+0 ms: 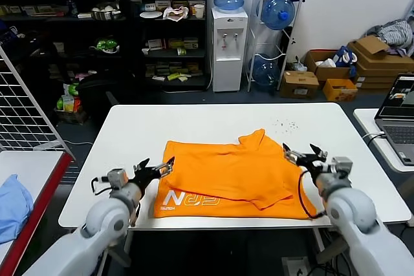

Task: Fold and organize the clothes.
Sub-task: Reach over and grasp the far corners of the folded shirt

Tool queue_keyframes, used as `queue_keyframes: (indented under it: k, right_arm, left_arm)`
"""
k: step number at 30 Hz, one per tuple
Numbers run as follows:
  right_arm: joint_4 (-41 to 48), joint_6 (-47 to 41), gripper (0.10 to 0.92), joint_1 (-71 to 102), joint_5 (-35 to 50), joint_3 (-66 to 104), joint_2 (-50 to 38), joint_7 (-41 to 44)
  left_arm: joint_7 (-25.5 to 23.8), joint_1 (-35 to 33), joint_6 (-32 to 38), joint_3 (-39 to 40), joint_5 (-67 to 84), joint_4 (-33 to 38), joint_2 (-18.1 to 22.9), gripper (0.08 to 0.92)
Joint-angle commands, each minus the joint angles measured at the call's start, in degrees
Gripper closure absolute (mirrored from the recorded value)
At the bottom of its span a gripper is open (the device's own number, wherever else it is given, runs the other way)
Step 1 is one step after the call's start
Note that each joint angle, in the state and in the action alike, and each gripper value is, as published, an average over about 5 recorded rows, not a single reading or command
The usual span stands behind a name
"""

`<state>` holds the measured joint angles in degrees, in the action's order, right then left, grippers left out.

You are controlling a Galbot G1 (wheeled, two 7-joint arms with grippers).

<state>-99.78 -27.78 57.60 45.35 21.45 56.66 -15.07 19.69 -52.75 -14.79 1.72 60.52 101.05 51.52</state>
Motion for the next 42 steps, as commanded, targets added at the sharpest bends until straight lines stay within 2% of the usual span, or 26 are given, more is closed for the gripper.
queue_keyframes:
  k: [1,5,10,22,31,42]
  right_arm:
    - [23.0,-4.8,0.104,-24.6,0.8,-13.5,5.8,-1.1]
    - [27.4,-6.1,0.104,-25.9,-0.1,-14.8,7.8,-0.7]
    - [29.6,-6.7,0.104,-25.9,-1.2,-15.1,9.2,-0.1]
    - [33.2,-6.9,0.104,-26.8,-2.5,-15.1,11.4,1.1]
    - [33.5,-7.2,0.127,-26.1,-2.2,-15.0,12.0,1.6]
    - [32.5,-6.8,0.423,-25.6,-1.7,-15.0,12.0,1.8]
  left_arm:
    - [-7.9,22.9,0.5,11.5,2.9,-26.4,6.0,0.079]
    - [-9.3,24.6,0.5,11.7,1.4,-31.6,8.3,0.079]
    - [-9.9,25.7,0.0,13.1,0.1,-34.6,9.5,0.079]
    - [-7.9,25.0,-2.2,14.2,0.1,-33.3,9.8,0.097]
    - [-7.6,23.6,-2.5,14.7,0.1,-31.3,8.7,0.325]
    - [-7.0,22.9,-2.6,14.8,-0.2,-30.2,8.6,0.644]
